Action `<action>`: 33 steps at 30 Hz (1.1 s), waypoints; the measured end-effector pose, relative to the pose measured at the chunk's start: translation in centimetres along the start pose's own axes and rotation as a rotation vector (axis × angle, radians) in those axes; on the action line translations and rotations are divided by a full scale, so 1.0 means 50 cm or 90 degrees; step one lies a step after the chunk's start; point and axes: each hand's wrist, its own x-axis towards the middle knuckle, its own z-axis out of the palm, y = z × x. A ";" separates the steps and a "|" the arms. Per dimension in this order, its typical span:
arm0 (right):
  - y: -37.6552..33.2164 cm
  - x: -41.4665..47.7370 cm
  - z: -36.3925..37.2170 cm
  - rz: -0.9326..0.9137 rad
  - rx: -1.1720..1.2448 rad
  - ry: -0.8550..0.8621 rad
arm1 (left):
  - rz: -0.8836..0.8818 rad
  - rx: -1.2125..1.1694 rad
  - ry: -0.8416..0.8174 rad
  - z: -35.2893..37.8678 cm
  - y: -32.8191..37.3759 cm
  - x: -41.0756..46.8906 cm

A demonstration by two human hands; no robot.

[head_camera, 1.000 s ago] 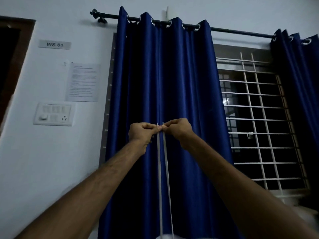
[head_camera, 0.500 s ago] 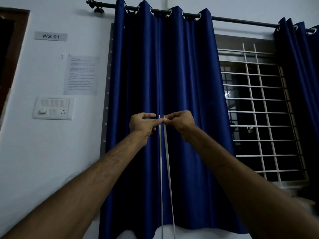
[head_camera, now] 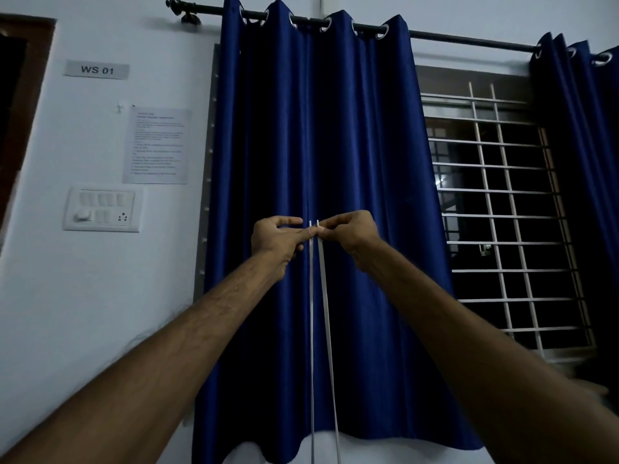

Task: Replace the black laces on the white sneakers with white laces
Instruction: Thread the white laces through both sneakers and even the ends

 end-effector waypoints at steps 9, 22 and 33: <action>0.013 -0.015 -0.052 0.028 0.015 0.087 | 0.008 0.069 0.043 -0.094 -0.056 0.015; 0.521 -0.348 0.029 0.284 0.014 -0.150 | -0.204 0.463 -0.229 -0.116 -0.604 -0.335; 0.857 -0.585 0.144 0.338 -0.282 -0.241 | -0.159 0.721 -0.442 -0.061 -0.794 -0.552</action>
